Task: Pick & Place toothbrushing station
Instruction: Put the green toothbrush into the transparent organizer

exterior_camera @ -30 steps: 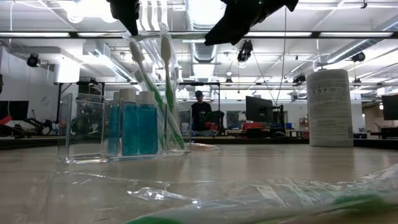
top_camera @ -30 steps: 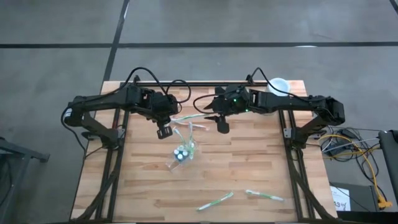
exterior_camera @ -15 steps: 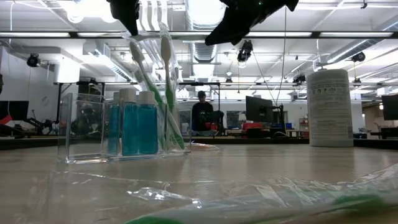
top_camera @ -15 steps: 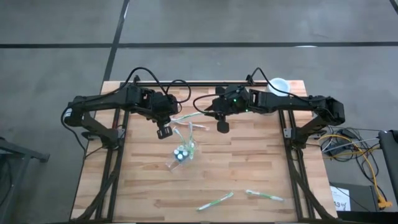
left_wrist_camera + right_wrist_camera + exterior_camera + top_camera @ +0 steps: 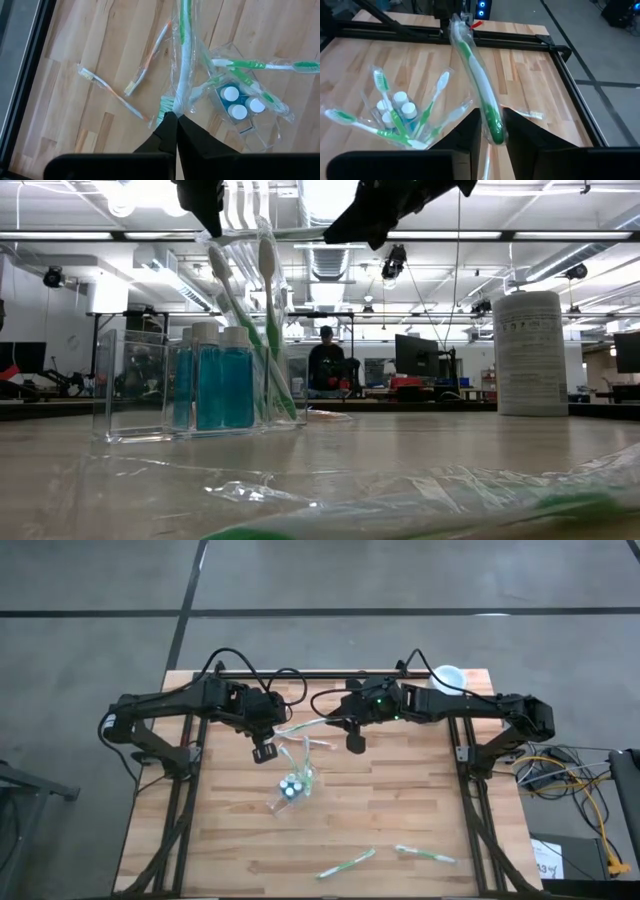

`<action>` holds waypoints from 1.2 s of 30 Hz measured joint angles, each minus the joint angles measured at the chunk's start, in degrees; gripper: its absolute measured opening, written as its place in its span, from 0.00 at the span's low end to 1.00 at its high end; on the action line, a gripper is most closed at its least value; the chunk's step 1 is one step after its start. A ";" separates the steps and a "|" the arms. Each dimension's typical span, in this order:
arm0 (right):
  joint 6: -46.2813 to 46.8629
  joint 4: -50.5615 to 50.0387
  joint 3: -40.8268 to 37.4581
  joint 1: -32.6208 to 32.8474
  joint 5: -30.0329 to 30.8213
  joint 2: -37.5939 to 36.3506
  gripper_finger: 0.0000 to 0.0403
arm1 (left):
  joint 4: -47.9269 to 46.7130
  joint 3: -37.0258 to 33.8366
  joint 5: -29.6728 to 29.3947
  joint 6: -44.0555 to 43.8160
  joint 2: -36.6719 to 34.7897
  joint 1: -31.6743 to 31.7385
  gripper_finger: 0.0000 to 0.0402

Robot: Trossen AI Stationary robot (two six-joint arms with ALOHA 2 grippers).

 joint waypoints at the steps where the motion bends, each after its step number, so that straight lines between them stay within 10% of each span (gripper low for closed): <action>1: -0.62 -0.02 0.00 0.00 -0.02 0.00 0.19 | 0.00 0.00 0.00 0.00 0.00 0.00 0.02; 36: -2.21 -0.08 0.00 0.15 -0.21 0.00 0.06 | 0.74 0.00 -0.16 -1.62 0.00 -0.17 0.13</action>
